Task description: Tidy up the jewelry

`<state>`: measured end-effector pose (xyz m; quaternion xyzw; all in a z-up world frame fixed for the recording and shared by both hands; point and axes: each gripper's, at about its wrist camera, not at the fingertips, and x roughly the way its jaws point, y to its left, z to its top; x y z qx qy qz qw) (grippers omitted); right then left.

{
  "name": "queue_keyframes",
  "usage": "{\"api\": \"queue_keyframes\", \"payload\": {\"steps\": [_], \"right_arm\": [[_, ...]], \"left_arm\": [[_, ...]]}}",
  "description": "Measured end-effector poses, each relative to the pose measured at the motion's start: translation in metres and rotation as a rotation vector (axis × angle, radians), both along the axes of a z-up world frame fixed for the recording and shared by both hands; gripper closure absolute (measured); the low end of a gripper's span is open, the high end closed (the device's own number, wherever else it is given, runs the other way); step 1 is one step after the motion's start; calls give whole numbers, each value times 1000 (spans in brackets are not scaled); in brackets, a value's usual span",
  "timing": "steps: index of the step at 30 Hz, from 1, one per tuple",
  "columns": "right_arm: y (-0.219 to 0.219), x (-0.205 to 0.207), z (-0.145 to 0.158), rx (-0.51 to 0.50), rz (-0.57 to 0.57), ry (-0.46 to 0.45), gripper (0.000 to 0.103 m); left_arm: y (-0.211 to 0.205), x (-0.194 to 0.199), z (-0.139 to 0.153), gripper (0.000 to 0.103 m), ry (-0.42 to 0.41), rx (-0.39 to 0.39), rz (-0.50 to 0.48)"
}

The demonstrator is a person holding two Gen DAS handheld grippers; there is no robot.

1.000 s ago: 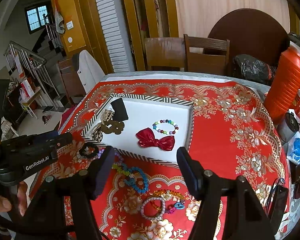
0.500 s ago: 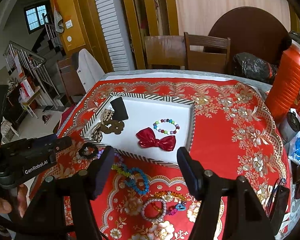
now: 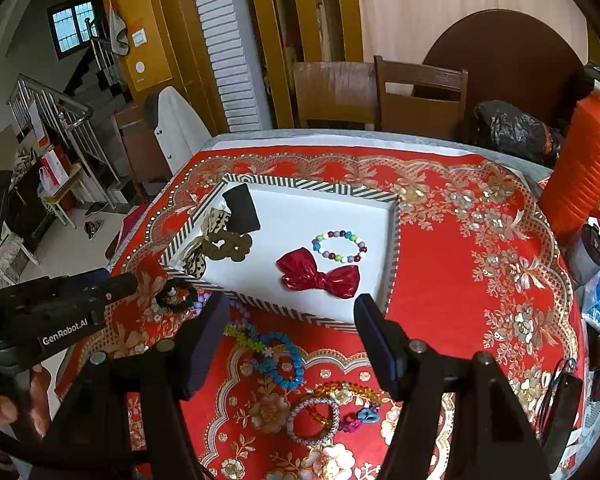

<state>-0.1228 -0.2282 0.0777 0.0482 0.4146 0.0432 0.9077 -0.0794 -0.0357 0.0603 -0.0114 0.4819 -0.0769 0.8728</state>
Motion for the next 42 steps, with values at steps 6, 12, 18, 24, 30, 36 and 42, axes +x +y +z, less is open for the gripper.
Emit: {"api": "queue_keyframes", "payload": {"steps": [6,12,18,24,30,36,42], "right_arm": [[-1,3,-10,-9,4,11,35],[-9,3,-32,4,11,52,35],[-16,6,-57,19,30,99,39],[-15,8,-78,45,88,146,61],[-4,14,-97,80,143,207,69],[18,31,-111,94,204,239,70],[39,48,-137,67,248,306,70]], "left_arm": [[28,8,-6,78,29,-25,53],[62,18,-21,78,69,-14,120],[87,29,-48,78,147,-50,168],[86,45,-73,78,204,-61,164],[80,64,-93,78,245,-53,156],[79,79,-108,78,272,-61,163],[73,88,-115,78,282,-87,112]]}}
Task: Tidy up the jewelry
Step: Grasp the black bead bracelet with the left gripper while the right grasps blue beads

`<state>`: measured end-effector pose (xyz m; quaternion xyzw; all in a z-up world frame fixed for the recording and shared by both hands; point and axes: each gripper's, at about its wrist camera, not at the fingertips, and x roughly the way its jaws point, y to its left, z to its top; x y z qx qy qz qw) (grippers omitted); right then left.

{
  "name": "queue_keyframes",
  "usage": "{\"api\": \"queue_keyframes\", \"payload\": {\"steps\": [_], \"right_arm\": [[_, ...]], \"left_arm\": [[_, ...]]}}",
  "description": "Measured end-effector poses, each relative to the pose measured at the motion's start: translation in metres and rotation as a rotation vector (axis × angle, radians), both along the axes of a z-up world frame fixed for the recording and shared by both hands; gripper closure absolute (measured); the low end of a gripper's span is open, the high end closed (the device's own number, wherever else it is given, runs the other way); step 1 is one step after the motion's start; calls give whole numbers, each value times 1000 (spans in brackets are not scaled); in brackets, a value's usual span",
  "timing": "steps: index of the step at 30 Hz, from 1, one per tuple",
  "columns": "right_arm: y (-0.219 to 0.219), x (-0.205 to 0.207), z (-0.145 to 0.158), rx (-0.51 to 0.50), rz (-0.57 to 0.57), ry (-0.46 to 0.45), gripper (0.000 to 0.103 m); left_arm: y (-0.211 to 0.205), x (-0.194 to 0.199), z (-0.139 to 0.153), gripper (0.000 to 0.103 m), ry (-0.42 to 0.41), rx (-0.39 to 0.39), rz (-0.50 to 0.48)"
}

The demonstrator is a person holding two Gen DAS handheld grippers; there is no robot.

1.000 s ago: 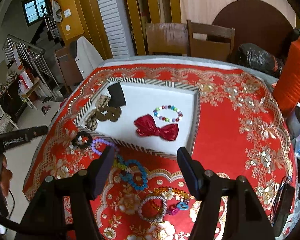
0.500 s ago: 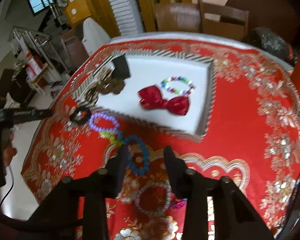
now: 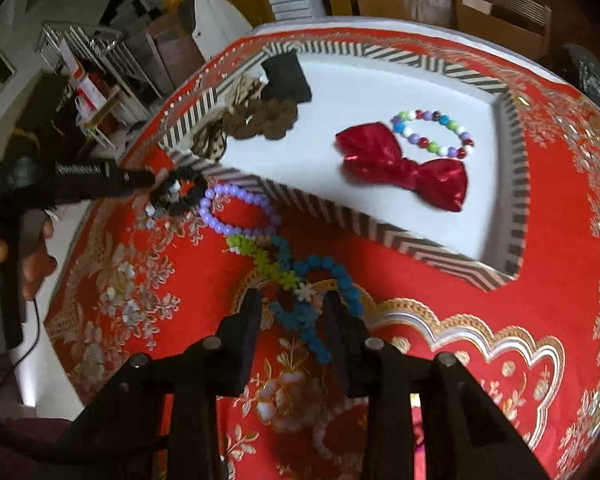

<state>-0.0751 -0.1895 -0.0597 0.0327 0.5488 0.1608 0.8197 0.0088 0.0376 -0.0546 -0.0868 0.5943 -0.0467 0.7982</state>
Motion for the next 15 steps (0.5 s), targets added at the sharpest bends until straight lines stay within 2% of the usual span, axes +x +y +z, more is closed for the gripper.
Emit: {"api": "queue_keyframes", "payload": {"steps": [4,8,9,10,12,13,14,15], "right_arm": [[5,6,-6,-17,5,2,70],[11,12,-9,-37,10,1,71],[12,13,-9,-41,9,0,74],[13,13,-9,-47,9,-4,88],[13,12,-7,-46,5,-9,94],[13,12,-6,-40,6,-9,95],[13,12,-4,-33,6,-10,95],[13,11,-1,-23,4,-13,95]], "left_arm": [[-2,6,-6,78,12,10,-17],[-8,13,-12,78,20,59,-41],[-9,14,-14,78,23,73,-50],[-10,14,-15,78,24,82,-58],[-14,13,-18,78,17,83,-90],[-14,12,-18,83,-5,80,-100],[-15,12,-18,103,-14,65,-113],[-16,12,-19,103,-4,69,-123]]}}
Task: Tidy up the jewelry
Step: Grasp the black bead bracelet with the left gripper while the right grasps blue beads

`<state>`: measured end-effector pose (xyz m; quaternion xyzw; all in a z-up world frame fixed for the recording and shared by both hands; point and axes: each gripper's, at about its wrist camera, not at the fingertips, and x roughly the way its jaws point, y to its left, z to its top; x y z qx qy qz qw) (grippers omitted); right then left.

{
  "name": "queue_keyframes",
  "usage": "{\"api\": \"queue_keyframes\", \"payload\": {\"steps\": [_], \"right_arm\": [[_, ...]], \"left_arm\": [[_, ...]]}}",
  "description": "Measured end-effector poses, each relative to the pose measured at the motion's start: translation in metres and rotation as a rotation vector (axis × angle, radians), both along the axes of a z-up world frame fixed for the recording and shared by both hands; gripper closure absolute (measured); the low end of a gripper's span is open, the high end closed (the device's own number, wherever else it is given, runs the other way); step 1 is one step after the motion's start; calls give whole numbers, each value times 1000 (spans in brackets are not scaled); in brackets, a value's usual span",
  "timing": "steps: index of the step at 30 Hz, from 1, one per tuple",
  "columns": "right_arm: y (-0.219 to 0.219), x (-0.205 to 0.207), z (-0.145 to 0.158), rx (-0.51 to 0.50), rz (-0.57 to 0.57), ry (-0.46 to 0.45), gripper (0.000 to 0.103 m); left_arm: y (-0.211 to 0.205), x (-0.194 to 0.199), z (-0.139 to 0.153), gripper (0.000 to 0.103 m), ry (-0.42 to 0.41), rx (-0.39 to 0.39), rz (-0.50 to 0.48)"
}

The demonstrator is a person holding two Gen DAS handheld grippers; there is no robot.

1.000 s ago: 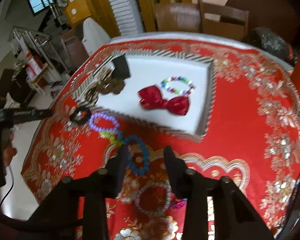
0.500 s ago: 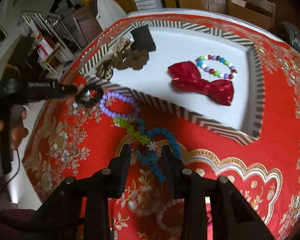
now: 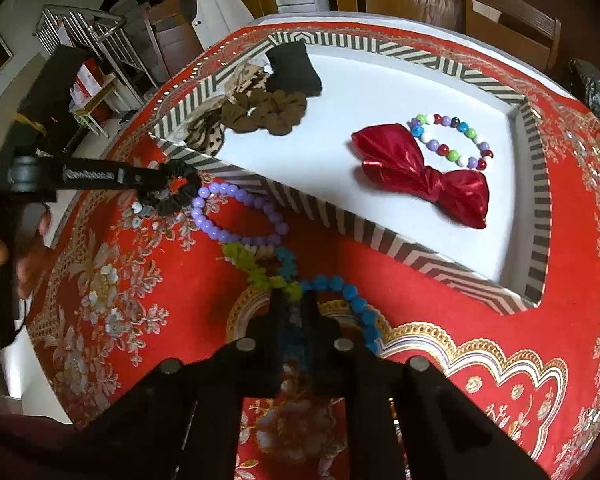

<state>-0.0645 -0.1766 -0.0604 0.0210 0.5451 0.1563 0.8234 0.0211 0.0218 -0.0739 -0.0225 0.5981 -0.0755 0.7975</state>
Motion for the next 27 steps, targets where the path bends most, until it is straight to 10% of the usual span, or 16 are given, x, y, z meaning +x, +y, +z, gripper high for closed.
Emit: {"api": "queue_keyframes", "payload": {"steps": [11,27], "right_arm": [[-21,-12,65,173,-38,-94,95],[-57,-3,133,165,-110,-252,95]], "left_arm": [[13,-16,56,103,-57,-112,-13],[-31,-15,135,103,-198,-108,-114]]}}
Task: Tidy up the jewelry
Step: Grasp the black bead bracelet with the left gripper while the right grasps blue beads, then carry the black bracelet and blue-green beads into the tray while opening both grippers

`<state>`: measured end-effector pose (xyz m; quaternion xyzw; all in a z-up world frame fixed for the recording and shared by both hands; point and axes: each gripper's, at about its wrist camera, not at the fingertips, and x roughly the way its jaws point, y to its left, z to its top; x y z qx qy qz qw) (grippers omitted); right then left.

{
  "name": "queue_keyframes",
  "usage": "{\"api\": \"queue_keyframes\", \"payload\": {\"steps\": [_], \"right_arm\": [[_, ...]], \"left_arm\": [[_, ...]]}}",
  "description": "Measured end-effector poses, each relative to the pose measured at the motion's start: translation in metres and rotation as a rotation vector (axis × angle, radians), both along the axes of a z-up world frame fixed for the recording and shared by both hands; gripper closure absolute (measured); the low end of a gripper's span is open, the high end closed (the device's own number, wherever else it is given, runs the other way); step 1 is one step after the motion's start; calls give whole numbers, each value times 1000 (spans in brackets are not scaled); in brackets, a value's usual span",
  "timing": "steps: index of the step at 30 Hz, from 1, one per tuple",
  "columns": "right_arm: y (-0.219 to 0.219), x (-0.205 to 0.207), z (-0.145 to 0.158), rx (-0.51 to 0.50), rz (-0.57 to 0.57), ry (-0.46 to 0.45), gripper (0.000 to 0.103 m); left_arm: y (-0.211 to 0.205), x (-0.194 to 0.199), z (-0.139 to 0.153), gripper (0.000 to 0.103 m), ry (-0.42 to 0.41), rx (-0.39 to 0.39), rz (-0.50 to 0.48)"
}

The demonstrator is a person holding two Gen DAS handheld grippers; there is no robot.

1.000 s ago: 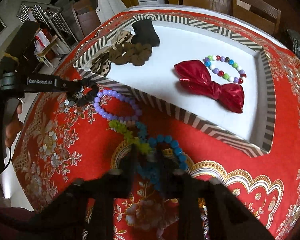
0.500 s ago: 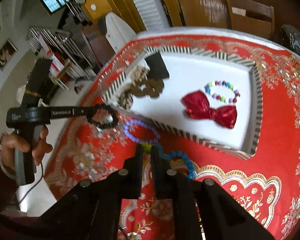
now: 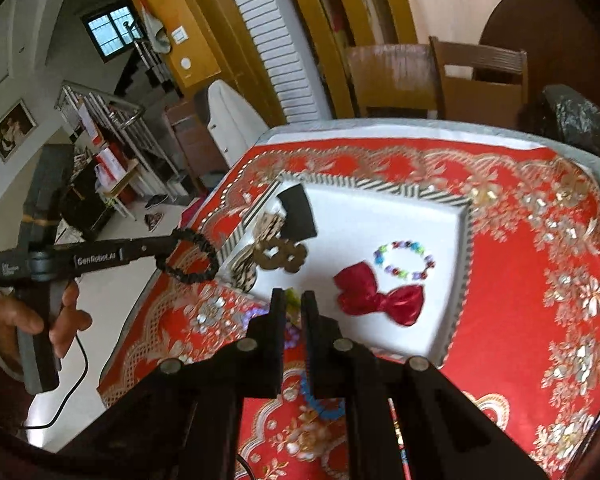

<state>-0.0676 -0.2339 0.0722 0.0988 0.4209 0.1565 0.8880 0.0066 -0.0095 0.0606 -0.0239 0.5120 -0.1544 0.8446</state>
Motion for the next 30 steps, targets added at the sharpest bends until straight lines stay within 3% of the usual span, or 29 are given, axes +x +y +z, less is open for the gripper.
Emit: {"api": "queue_keyframes", "payload": {"steps": [18,30], "right_arm": [[-13,56,-8,-80,-53,14,95],[-9,83,-13,-85,-47,21,95]], "left_arm": [[-48,37,-8,103,-10,60,-72],[-56,61,-12,103,-10,74,-84]]}}
